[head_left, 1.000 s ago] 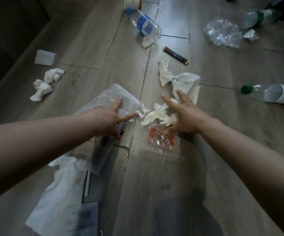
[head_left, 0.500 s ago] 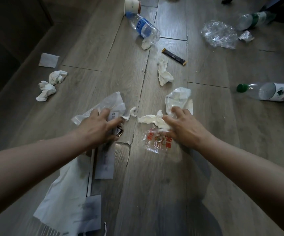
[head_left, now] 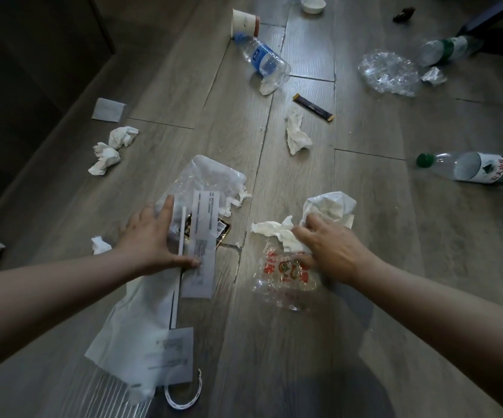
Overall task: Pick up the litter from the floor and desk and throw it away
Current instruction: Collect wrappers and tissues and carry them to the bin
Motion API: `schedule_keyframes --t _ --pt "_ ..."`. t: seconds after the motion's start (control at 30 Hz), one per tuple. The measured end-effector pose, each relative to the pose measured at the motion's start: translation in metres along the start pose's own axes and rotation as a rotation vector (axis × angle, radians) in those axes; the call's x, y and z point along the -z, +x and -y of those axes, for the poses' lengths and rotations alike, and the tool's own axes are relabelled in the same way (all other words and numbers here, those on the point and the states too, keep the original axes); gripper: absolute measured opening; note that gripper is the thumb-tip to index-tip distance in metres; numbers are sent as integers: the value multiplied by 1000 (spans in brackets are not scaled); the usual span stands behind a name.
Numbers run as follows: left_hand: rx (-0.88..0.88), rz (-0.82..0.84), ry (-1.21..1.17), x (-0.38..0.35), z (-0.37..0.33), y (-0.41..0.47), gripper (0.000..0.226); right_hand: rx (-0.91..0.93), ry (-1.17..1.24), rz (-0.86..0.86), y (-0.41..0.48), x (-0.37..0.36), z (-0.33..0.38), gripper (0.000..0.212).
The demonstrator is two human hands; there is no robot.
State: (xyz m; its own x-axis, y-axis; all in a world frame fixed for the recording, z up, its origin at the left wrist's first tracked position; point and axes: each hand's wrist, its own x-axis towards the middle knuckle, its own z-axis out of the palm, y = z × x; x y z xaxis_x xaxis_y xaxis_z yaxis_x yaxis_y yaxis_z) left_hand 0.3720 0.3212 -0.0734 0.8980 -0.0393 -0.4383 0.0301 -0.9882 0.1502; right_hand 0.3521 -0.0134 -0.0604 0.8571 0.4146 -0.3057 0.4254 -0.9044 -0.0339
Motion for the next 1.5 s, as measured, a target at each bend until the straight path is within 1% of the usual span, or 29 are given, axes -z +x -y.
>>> schedule_keyframes --t 0.07,0.17,0.3,0.4,0.5,0.57,0.67,0.73,0.8,0.83,0.87,0.93,0.97,1.0,1.07,1.17,1.27,1.4,1.5 --pt "-9 -42 -4 1 -2 5 140 -7 9 -3 -1 0 1 59" --pt "-22 -143 75 1 -4 16 133 -14 9 -5 -1 0 3 60" --pt "57 -107 56 -10 -17 23 141 -13 22 -30 -2 -3 1 60" --pt "104 -162 45 -14 -32 27 145 -10 25 -50 -3 -6 0 60" --pt "158 -209 -71 -5 -37 34 137 -9 38 -64 -3 -8 0 59" --pt "195 -187 -182 2 -38 39 134 -10 47 -68 -2 -8 -1 59" --pt "264 -124 -258 11 -43 48 126 -9 56 -69 -2 -8 -1 60" --pt "279 -50 -303 18 -49 54 118 -8 52 -68 -2 -9 -1 60" --pt "234 -18 -363 20 -53 56 108 -11 53 -67 -2 -9 -1 61" --pt "200 -22 -393 19 -54 56 98 -12 54 -68 -2 -9 0 61" --pt "175 -26 -425 17 -56 54 84 -13 54 -71 -2 -9 0 61" --pt "162 -9 -511 11 -57 51 49 -15 54 -71 -2 -8 0 60" --pt "170 17 -570 9 -55 49 38 -16 55 -68 -2 -8 0 60" --pt "176 49 -636 10 -52 47 32 -17 56 -67 -2 -9 0 60" --pt "179 95 -786 18 -42 43 25 -19 55 -70 -2 -9 0 60" --pt "118 52 -961 35 -30 40 31 -17 54 -71 -2 -9 -1 59" --pt "25 -4 -891 45 -42 44 27 -22 59 -60 -3 -9 0 59" --pt "5 -79 -670 34 -83 54 23 -39 38 -69 -6 -7 -2 54" --pt "-32 -145 -480 20 -106 62 23 -95 31 -95 -14 -6 -8 55"
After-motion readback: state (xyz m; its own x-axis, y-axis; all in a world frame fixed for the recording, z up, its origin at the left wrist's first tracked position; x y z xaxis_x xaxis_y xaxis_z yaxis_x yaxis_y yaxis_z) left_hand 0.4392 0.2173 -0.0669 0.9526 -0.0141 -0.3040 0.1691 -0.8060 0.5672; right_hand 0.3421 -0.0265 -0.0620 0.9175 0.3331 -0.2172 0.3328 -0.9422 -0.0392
